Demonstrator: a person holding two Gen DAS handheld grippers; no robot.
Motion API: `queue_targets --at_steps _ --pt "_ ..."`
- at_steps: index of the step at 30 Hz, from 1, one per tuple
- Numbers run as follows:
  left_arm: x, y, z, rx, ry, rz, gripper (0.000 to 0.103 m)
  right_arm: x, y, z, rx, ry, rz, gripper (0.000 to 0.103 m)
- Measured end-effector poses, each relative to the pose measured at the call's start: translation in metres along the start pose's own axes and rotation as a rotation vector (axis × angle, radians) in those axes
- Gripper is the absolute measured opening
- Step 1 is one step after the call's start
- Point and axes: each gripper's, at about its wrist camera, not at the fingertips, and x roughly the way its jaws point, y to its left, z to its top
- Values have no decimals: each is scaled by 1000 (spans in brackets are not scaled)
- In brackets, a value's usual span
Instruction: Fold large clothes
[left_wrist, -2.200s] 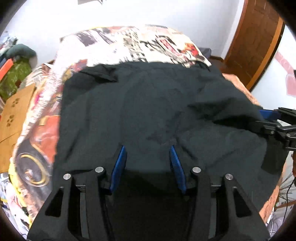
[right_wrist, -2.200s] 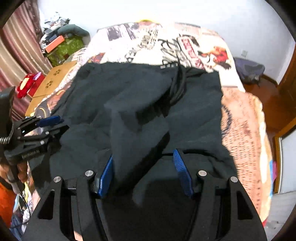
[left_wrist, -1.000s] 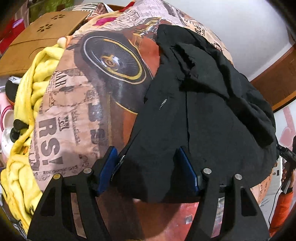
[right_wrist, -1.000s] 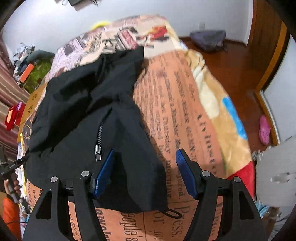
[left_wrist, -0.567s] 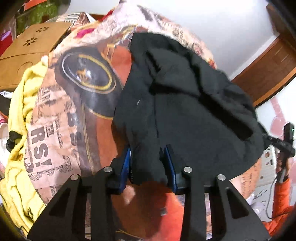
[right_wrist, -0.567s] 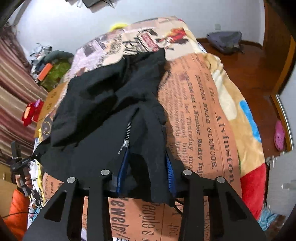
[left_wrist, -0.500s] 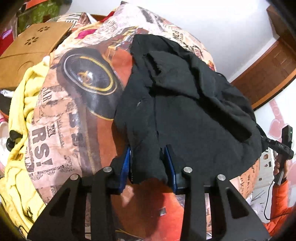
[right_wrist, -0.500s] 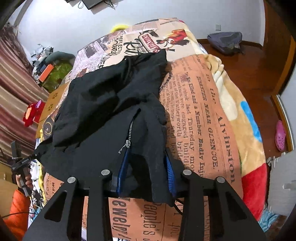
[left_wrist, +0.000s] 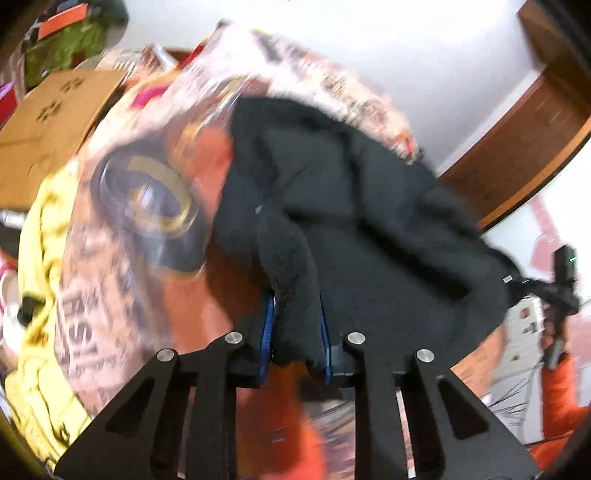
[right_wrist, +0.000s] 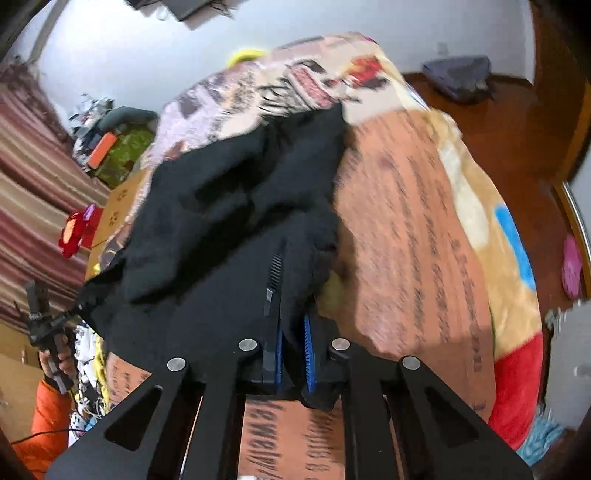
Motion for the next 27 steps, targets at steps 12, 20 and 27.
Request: queue_targets --at_steps 12,20,27 --pt "-6 -44 147 -15 -121 -94 19 12 49 122 -148 -129 -29 5" --pt "64 7 220 -134 -129 25 16 63 5 191 -44 -154 -116 5" --pt "146 47 244 -101 -74 229 11 133 -50 224 75 -85 -207 2"
